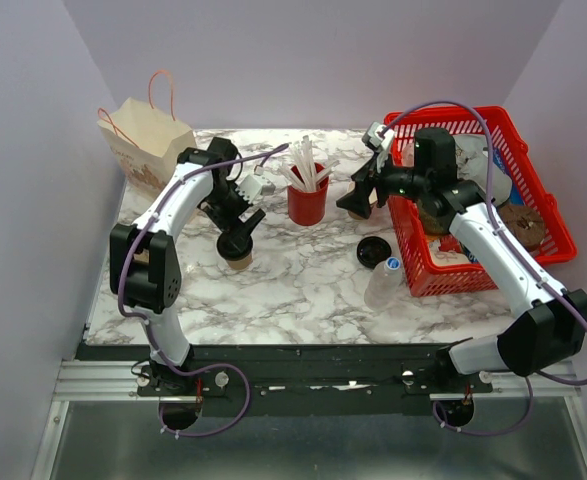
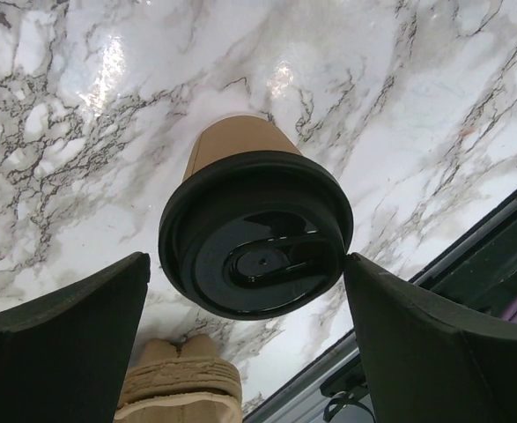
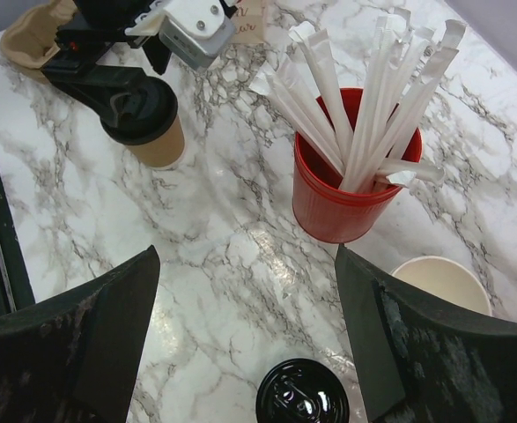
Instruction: Pack the takeout coffee
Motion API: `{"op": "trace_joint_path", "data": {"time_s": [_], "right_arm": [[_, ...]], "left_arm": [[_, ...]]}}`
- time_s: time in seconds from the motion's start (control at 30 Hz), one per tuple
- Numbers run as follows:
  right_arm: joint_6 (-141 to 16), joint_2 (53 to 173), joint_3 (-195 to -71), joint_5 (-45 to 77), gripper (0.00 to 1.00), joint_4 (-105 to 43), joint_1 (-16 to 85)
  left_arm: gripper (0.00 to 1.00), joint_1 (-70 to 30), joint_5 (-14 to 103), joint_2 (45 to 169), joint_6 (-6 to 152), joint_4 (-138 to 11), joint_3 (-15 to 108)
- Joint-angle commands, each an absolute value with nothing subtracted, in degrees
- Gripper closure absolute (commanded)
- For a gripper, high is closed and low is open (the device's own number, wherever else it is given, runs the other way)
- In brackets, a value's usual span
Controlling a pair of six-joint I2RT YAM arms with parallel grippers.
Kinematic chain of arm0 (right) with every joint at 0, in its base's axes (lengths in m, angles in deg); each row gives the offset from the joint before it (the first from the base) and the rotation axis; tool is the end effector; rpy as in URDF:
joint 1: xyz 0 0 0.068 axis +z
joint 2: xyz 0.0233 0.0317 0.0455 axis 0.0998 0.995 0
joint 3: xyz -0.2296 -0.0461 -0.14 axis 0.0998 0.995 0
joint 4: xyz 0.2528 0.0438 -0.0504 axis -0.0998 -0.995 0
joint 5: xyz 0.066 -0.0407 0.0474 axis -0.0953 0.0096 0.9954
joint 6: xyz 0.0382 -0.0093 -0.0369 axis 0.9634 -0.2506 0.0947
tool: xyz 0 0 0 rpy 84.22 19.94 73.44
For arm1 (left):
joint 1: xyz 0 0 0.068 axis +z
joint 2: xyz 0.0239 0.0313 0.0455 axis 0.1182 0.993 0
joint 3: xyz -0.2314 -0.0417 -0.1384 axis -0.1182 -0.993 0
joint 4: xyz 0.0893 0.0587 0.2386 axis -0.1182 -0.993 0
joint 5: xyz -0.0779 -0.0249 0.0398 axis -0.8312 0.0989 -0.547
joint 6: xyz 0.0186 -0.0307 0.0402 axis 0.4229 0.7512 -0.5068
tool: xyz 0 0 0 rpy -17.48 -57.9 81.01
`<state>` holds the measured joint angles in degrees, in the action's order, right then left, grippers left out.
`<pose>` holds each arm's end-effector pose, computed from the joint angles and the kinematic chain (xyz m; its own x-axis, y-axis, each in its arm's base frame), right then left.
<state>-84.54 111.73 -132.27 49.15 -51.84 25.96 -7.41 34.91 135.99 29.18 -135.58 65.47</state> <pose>0.2857 0.1299 0.3688 -0.1783 -0.2816 -0.9428 -0.8898 0.4552 0.0322 0.3377 -0.0966 0.2647 -0.6715 0.6918 -0.2656 0.7400 0.6446 -0.1920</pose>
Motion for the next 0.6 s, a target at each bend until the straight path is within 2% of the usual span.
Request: {"op": "trace_joint_path", "data": {"time_s": [0.0,0.33,0.57], "right_arm": [[-84.0,112.8,-134.7,50.3,0.10,-51.3,25.7],[-84.6,114.0,-137.5,49.3,0.10,-53.2,25.7],[-83.0,114.7,-140.9,41.6,0.05,-53.9,25.7]], "left_arm": [[0.01,-7.0,32.9,132.7,28.7,-135.1,67.4],[0.01,-7.0,28.7,130.1,30.3,-132.6,67.2],[0.01,-7.0,27.4,122.9,33.2,-119.7,61.6]]}}
